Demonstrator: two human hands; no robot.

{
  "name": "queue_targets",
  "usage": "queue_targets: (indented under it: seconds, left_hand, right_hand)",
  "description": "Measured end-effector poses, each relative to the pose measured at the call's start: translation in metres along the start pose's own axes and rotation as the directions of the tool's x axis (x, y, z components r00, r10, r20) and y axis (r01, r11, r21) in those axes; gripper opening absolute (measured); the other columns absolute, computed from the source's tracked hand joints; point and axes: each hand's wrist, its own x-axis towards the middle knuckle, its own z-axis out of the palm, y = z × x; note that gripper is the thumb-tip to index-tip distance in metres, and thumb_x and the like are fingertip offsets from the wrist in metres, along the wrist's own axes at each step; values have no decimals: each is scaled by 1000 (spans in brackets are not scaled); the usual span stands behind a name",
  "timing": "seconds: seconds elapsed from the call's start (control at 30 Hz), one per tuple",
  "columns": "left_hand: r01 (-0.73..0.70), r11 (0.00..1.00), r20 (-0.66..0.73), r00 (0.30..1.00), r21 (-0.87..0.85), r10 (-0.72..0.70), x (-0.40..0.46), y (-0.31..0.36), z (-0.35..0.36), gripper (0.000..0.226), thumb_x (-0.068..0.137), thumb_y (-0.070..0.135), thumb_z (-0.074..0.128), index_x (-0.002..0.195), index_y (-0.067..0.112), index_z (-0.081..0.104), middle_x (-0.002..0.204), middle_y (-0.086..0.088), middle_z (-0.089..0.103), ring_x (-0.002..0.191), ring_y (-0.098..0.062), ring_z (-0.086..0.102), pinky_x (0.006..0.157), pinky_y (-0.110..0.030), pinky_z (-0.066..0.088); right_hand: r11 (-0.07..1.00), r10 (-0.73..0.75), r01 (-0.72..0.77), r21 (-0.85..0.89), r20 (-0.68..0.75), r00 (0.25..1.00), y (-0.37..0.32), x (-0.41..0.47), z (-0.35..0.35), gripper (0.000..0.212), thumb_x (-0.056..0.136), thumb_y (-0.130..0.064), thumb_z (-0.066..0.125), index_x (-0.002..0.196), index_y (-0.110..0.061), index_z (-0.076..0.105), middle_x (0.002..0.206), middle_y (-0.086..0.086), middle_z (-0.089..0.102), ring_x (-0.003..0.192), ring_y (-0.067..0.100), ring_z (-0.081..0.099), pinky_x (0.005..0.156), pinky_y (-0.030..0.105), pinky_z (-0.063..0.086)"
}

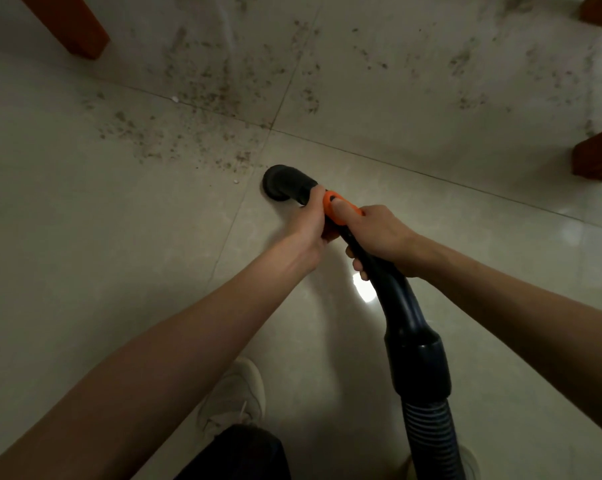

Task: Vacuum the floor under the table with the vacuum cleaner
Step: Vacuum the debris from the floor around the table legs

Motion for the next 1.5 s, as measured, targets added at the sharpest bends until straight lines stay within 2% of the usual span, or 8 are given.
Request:
queue_targets:
  seconds: [0.47, 0.77, 0.93, 1.03, 1.2, 1.3, 1.37, 1.5]
  left_hand:
    - [-27, 1000, -17, 999, 16, 28, 18, 27, -2, 24, 96, 30, 49, 83, 10, 53, 82, -8, 58, 75, -17, 58, 67, -28, 51]
    - [-42, 999, -67, 997, -5, 42, 25, 25, -9, 25, 95, 29, 49, 80, 10, 54, 79, -8, 60, 75, -18, 60, 88, -36, 52]
    - [-46, 999, -10, 999, -20, 46, 38, 40, -1, 23, 96, 28, 49, 83, 10, 54, 79, -8, 60, 72, -17, 59, 70, -29, 53]
    - [-47, 999, -5, 999, -13, 47, 53, 51, 4, 24, 96, 30, 49, 86, 9, 54, 78, -7, 59, 70, -17, 59, 61, -27, 51]
    - [-59, 998, 8, 998, 34, 59, 67, 64, 11, 32, 96, 31, 49, 115, 5, 52, 87, -9, 59, 77, -19, 59, 65, -30, 52]
    - [-78, 996, 4, 997, 53, 78, 70, 65, 13, 36, 96, 32, 49, 119, 4, 51, 90, -9, 60, 79, -19, 60, 64, -30, 52]
    - [-92, 994, 1, 996, 57, 92, 71, 63, 13, 34, 96, 32, 49, 116, 4, 52, 89, -9, 60, 79, -19, 60, 61, -30, 51]
    - [-85, 995, 19, 996, 46, 84, 60, 54, 11, 25, 99, 29, 44, 88, 8, 52, 80, -8, 58, 73, -18, 58, 65, -31, 51]
  right_hand:
    - [999, -34, 33, -17, -90, 995, -23, 17, 7, 44, 97, -49, 40, 92, -7, 52, 67, 9, 56, 44, 16, 54, 39, 21, 47]
    - [1000, -23, 24, -17, 35, 999, -29, 21, 4, 51, 97, -51, 41, 100, -3, 55, 63, 9, 56, 39, 14, 52, 41, 24, 47]
    - [1000, -24, 25, 8, -38, 999, -40, 32, -1, 49, 97, -50, 42, 99, -2, 54, 62, 9, 55, 41, 15, 52, 41, 24, 47]
    - [999, -28, 31, 39, -69, 997, -48, 40, -3, 46, 97, -48, 41, 96, -4, 53, 62, 8, 53, 40, 15, 51, 39, 23, 46]
    - [998, -32, 38, 50, -132, 991, -55, 52, -3, 44, 97, -49, 39, 88, -8, 50, 64, 9, 53, 41, 15, 50, 36, 20, 45]
    - [999, -22, 28, 38, -158, 987, -57, 56, -2, 45, 97, -50, 39, 90, -7, 51, 64, 9, 54, 41, 15, 51, 35, 20, 44]
    - [999, -22, 28, 39, -153, 988, -56, 54, -2, 47, 98, -49, 39, 95, -4, 52, 64, 9, 54, 38, 14, 50, 35, 19, 44]
    - [999, -14, 17, 34, -97, 995, -50, 44, -8, 50, 97, -50, 40, 103, -2, 54, 60, 8, 54, 39, 14, 50, 38, 22, 46]
